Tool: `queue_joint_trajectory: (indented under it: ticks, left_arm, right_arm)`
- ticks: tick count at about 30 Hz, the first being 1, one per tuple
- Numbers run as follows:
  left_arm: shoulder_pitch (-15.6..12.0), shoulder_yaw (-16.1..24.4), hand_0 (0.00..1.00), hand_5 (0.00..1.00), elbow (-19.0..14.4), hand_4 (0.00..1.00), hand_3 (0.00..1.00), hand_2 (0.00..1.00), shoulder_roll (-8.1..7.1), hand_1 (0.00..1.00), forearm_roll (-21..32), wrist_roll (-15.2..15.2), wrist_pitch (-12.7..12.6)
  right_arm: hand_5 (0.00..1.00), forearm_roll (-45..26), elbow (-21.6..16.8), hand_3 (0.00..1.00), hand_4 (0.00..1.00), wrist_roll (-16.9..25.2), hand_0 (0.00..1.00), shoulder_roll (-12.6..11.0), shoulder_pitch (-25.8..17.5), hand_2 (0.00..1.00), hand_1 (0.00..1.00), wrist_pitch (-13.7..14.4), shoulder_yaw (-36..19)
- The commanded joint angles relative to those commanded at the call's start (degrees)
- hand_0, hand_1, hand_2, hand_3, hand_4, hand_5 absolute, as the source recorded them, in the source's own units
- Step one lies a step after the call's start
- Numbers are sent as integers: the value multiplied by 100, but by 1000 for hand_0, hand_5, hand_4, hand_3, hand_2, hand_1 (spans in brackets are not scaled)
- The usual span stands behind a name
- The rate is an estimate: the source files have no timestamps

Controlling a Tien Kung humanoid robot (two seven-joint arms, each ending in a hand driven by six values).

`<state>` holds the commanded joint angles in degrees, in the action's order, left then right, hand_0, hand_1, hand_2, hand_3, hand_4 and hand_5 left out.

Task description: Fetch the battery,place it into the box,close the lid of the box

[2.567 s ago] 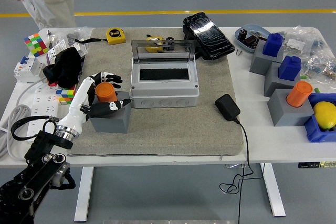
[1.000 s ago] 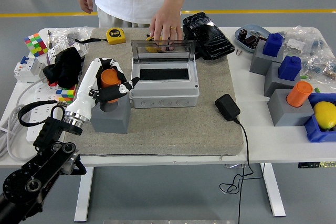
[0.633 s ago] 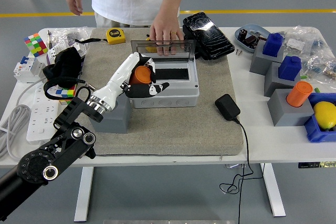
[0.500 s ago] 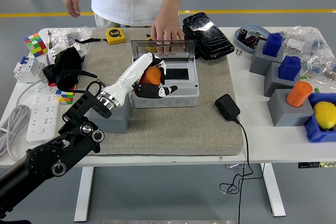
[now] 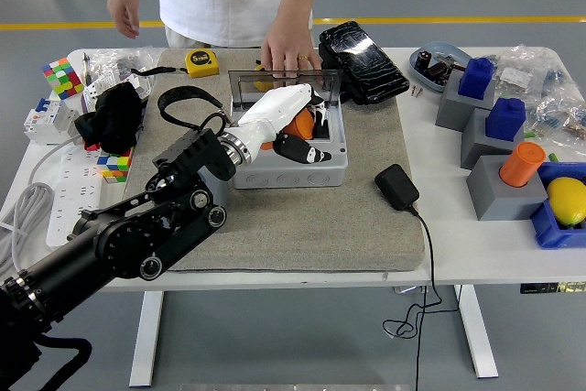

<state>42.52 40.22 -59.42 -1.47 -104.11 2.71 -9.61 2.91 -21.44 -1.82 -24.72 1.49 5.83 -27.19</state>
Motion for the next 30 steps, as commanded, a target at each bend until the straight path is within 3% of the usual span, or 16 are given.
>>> queue_joint_trajectory:
  ticks: [4, 13, 15, 16, 21, 22, 27, 28, 30]
  left_arm:
    - [292, -271, 125, 79, 222, 998, 265, 177, 147, 110, -252, 50, -44]
    - [739, -744, 164, 90, 808, 998, 283, 193, 147, 137, -316, -55, -178]
    - [798, -804, 164, 90, 933, 998, 283, 193, 147, 137, -268, -119, -224]
    - [817, -823, 230, 123, 976, 998, 336, 233, 147, 199, -249, -150, -246]
    - [898, -933, 230, 123, 1145, 998, 336, 233, 147, 199, -151, -291, -357]
    - [917, -973, 258, 147, 1193, 998, 474, 423, 147, 385, -161, -320, -378]
    - [936, -1110, 258, 147, 1290, 998, 474, 423, 147, 385, -195, -402, -436]
    - [931, -1123, 516, 204, 1293, 998, 756, 745, 147, 692, -207, -417, -445]
    - [924, -1133, 516, 204, 1297, 998, 756, 745, 147, 692, -228, -442, -457]
  right_arm:
    - [476, -5, -1, 545, 926, -2, 546, 1, -9, 592, 601, -1, 2]
    - [475, -23, 4, 545, 926, -2, 546, 11, -28, 592, 601, -4, 9]
    - [475, -27, 5, 545, 926, -3, 546, 12, -31, 592, 601, -4, 12]
    - [476, -27, 4, 545, 926, -3, 546, 11, -32, 591, 601, -3, 11]
    - [476, -29, 5, 545, 926, -1, 546, 12, -30, 591, 601, -3, 23]
    - [476, -29, 4, 545, 926, -1, 546, 15, -27, 591, 600, -4, 26]
    - [476, -18, -3, 545, 926, 5, 546, 22, -10, 591, 600, -2, 18]
    - [475, -19, -2, 545, 925, 5, 546, 22, -9, 591, 601, -2, 20]
    - [475, -23, 0, 545, 925, 5, 546, 20, -9, 591, 601, -3, 24]
